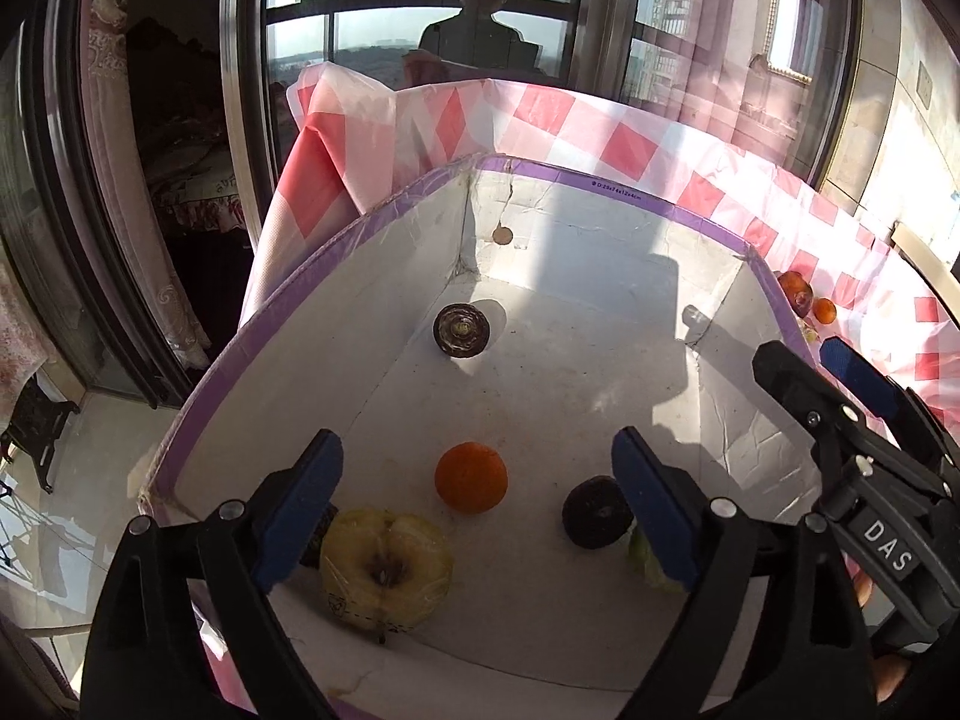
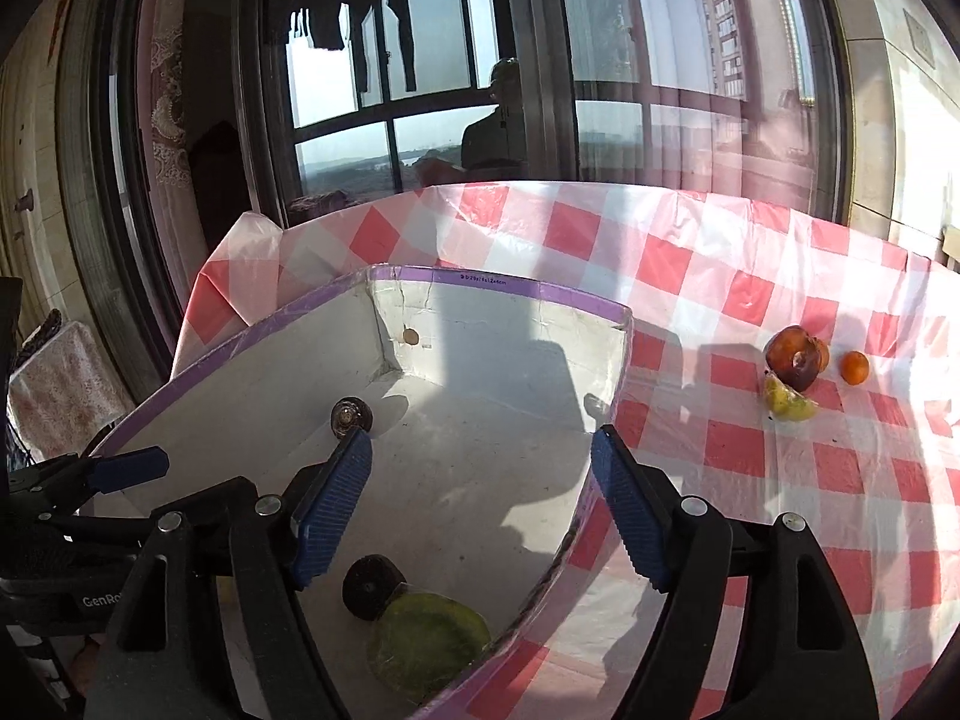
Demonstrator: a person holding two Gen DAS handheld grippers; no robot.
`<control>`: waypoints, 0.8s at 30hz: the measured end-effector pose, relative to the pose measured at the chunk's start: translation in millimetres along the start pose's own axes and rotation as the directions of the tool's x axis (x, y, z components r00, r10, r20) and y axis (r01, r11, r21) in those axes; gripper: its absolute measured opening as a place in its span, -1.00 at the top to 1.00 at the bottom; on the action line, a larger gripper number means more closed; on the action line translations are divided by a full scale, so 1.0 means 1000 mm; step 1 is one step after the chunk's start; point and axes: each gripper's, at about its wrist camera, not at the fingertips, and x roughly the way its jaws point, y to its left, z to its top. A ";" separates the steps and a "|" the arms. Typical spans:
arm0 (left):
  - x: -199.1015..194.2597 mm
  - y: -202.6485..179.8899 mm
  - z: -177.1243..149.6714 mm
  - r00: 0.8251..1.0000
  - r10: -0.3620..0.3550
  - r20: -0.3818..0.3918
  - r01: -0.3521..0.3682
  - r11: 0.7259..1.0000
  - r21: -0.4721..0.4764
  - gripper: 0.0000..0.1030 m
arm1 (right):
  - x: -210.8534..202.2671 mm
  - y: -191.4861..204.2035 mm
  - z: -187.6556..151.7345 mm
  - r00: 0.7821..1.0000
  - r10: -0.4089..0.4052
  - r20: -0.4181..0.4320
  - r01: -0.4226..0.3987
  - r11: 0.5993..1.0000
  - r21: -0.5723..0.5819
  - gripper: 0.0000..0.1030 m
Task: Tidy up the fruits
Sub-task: 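Move both open tools back over the remaining fruits on the table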
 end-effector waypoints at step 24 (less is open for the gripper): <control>0.070 -0.304 -0.027 0.944 -0.330 -0.020 0.308 0.857 0.413 -0.96 | -0.123 -0.293 -0.116 0.906 -0.419 -0.056 0.367 0.715 0.596 -0.70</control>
